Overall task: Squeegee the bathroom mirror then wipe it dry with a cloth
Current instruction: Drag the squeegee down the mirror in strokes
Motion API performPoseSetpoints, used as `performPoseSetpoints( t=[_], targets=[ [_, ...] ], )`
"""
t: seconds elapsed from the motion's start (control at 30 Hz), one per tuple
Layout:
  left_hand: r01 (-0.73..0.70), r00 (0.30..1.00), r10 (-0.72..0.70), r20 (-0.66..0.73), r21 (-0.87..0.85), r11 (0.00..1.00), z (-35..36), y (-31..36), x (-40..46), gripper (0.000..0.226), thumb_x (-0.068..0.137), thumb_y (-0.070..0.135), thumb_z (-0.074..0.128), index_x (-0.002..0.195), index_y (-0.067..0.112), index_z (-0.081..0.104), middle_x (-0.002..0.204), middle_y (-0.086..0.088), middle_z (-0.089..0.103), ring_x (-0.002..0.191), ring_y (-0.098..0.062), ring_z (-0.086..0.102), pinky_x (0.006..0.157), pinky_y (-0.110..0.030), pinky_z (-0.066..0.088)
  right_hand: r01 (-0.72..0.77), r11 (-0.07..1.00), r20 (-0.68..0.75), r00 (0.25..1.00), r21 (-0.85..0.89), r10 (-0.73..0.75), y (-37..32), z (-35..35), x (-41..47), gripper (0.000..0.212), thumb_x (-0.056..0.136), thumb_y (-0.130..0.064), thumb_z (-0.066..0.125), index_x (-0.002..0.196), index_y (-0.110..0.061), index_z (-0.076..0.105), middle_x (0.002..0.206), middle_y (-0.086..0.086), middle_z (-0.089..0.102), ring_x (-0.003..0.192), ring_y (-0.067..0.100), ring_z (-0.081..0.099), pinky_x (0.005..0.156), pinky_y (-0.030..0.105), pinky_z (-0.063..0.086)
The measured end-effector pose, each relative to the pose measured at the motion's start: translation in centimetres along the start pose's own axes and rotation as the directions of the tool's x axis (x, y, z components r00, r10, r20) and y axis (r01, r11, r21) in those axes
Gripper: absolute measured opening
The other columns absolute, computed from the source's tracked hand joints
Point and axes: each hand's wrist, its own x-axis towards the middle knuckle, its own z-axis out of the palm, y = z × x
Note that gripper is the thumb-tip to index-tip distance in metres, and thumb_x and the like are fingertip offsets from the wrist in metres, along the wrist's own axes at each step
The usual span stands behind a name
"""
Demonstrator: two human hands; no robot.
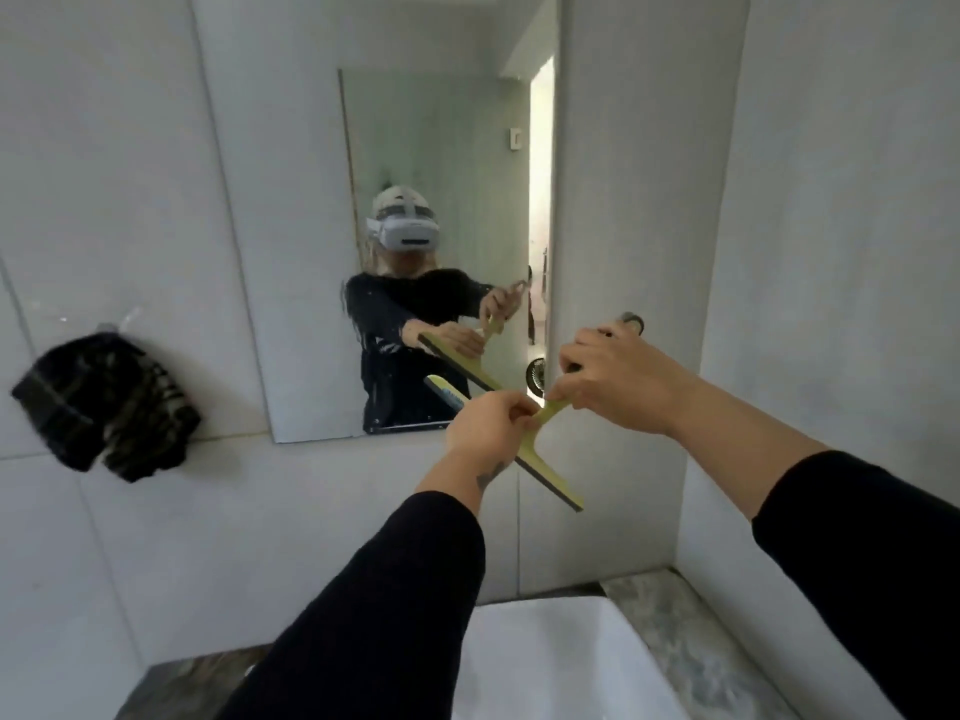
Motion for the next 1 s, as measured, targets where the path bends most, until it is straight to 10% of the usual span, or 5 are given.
performPoseSetpoints(
  t=[0.33,0.7,1.0],
  targets=[
    [-0.143,0.788,0.226,-0.573,0.187,0.972,-19.2,-5.2,-2.7,0.023,0.095,0.023,0.049,0.116,0.029,0.057,0.119,0.013,0.061,0.103,-0.011,0.058,0.079,-0.027,0.047,-0.224,0.974,-0.342,0.914,0.020,0.217,-2.3,-7.4,12.9,0.030,0.069,-0.011,0.083,0.095,-0.024,0.077,0.079,0.011,0.065,0.073,0.035,0.061,0.072,0.046,0.048],
    [0.036,0.875,0.192,-0.444,0.456,0.889,-28.0,-9.1,5.0,0.065,0.096,0.035,0.050,0.151,0.018,0.018,0.160,0.001,0.013,0.148,-0.017,0.010,0.117,-0.049,0.022,-0.407,0.910,-0.484,0.782,0.079,0.392,2.4,-8.4,24.1,0.036,0.088,-0.016,0.066,0.118,-0.035,0.068,0.094,0.012,0.063,0.084,0.036,0.056,0.082,0.050,0.041],
    [0.188,0.855,0.144,-0.498,0.556,0.810,-29.8,-7.7,10.6,0.092,0.095,0.058,0.038,0.149,0.010,-0.019,0.159,-0.002,-0.023,0.146,-0.016,-0.022,0.120,-0.045,0.001,-0.404,0.907,-0.487,0.773,0.116,0.407,7.1,-13.2,33.8,0.047,0.098,-0.025,0.046,0.137,-0.049,0.044,0.112,0.013,0.055,0.101,0.034,0.048,0.089,0.046,0.036]
  ],
)
